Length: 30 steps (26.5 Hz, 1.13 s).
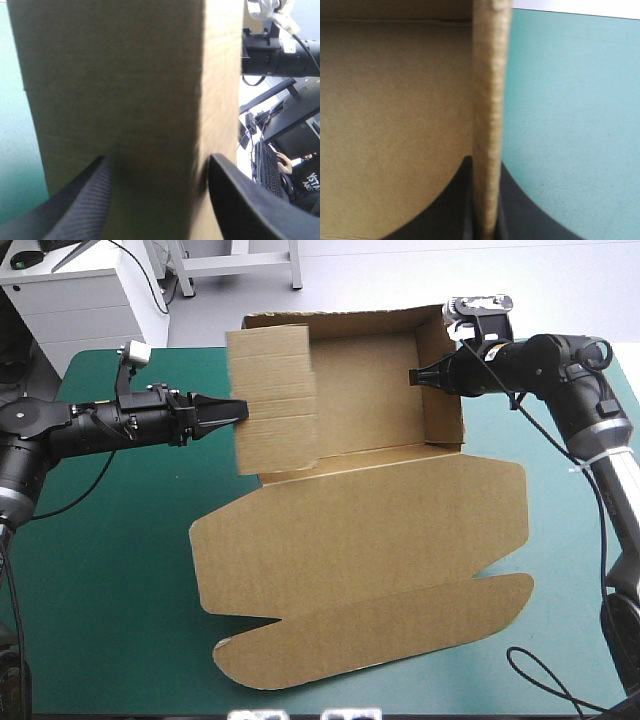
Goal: Fold the box
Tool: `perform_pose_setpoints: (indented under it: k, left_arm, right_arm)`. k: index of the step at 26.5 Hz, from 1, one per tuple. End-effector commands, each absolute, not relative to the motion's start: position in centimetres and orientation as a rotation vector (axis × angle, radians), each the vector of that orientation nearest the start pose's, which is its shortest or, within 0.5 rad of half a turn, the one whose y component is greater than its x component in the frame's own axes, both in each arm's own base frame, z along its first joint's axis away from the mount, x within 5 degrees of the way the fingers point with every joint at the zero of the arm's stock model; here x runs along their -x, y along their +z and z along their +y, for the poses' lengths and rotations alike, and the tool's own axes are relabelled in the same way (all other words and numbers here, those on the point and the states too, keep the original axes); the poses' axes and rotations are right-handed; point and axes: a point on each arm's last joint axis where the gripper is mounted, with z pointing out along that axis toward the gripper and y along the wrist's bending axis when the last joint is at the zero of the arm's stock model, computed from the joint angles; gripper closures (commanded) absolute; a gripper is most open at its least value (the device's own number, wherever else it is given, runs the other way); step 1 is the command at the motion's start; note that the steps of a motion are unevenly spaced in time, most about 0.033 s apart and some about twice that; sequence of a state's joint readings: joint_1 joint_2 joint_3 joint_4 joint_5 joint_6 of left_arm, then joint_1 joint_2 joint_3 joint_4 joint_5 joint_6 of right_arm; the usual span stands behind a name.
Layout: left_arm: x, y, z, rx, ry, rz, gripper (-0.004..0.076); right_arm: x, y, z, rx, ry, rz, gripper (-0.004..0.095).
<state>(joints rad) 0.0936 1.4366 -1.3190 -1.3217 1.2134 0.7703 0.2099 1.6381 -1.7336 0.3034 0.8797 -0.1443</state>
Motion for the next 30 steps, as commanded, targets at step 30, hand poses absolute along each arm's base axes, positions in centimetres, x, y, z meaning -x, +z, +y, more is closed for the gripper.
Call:
perform_pose_setpoints:
  k: [30]
  left_arm:
    - [-29.5, 39.1, -9.7, -0.232, -0.652, 2.176, 0.0404]
  right_arm:
    - [-33.9, 43.1, 16.6, 0.405, 0.372, 2.180, 0.0907]
